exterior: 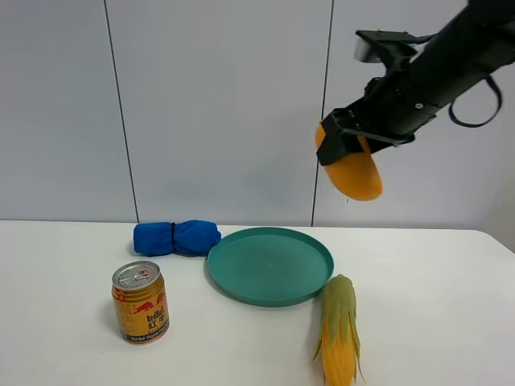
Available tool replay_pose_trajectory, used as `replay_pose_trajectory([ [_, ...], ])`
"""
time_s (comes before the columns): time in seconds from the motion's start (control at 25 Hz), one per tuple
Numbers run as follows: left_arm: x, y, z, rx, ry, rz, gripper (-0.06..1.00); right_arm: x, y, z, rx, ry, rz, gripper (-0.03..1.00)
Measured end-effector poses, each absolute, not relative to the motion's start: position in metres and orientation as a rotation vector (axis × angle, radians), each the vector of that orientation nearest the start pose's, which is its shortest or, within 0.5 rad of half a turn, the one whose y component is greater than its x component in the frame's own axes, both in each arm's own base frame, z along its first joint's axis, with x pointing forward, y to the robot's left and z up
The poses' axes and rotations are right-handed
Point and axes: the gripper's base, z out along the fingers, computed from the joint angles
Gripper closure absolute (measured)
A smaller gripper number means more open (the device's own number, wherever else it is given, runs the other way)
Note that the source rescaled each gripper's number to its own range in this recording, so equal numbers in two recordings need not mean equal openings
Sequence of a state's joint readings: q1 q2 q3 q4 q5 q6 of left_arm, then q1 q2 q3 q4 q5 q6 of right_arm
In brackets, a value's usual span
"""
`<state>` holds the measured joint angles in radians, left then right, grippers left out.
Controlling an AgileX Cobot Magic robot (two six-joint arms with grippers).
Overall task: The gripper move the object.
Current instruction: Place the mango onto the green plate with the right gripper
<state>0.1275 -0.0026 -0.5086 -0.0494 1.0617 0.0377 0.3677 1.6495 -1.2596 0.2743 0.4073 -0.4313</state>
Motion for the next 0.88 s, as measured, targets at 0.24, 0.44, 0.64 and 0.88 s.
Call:
replay_pose_trajectory([
  [0.24, -0.006, -0.005, 0.28, -0.089, 2.031, 0.045, -0.06, 0.394, 0.196, 0.26, -0.79, 2.197, 0.246, 0.97],
  [0.44, -0.006, -0.005, 0.28, -0.089, 2.031, 0.045, -0.06, 0.426, 0.233, 0.224, -0.868, 2.207, 0.25, 0.97],
  [0.64, -0.006, -0.005, 0.28, -0.089, 2.031, 0.045, -0.06, 0.442, 0.253, 0.185, -0.918, 2.248, 0.252, 0.97],
  [0.88, -0.006, -0.005, 0.28, -0.089, 2.031, 0.045, -0.06, 0.443, 0.255, 0.154, -0.98, 2.316, 0.224, 0.97],
])
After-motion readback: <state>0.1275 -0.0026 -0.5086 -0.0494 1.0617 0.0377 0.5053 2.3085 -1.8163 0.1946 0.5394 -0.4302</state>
